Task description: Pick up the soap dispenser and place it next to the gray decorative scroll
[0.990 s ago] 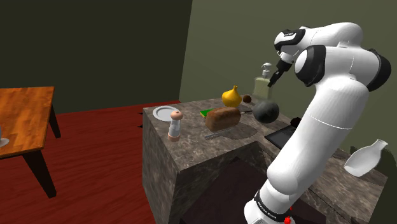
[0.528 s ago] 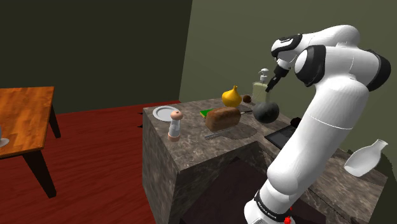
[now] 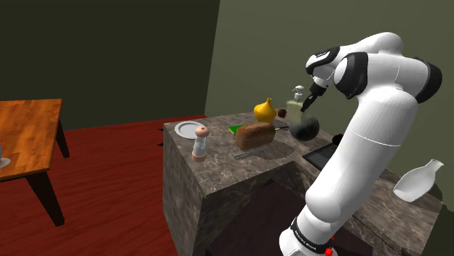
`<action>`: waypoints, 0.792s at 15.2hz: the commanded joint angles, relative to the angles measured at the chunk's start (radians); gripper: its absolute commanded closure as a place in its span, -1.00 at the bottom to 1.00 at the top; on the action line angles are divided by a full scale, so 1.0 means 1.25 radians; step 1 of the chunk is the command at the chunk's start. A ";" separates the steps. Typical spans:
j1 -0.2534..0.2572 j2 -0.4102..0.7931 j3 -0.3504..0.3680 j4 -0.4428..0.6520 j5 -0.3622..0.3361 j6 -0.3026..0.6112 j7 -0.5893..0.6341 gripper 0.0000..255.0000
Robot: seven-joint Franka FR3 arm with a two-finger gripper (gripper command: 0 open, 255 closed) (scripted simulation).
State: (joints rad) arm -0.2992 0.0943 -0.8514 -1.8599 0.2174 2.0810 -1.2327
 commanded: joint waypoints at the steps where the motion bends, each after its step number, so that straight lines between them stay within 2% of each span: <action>1: 0.000 0.003 0.001 -0.019 0.005 0.021 -0.006 1.00; 12: -0.013 0.052 0.012 -0.094 0.067 0.123 -0.056 1.00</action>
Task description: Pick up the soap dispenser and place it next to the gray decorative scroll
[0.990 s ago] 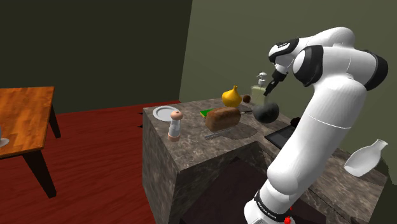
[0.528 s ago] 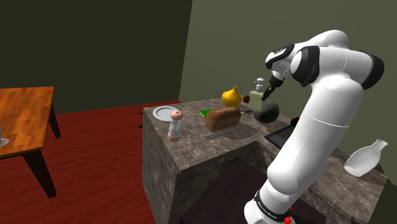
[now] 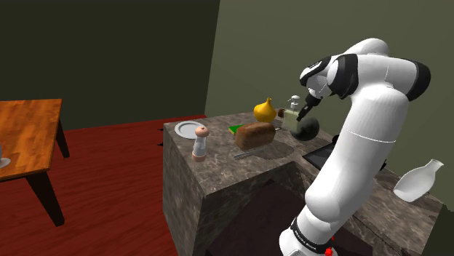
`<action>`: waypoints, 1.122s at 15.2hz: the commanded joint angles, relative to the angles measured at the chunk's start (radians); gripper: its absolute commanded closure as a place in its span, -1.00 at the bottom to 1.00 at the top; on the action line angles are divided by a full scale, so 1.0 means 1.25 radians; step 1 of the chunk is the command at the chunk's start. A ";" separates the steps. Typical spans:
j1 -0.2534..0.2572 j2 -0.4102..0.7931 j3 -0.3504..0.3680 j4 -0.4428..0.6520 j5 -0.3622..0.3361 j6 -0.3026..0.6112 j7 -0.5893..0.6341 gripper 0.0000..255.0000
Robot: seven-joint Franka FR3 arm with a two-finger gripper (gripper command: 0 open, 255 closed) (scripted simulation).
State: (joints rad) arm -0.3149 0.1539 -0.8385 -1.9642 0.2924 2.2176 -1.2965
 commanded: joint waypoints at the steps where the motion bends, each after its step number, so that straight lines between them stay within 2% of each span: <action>1: -0.002 0.010 0.004 -0.017 0.014 0.022 -0.010 1.00; 17: -0.049 0.118 0.059 -0.079 0.154 0.149 -0.116 1.00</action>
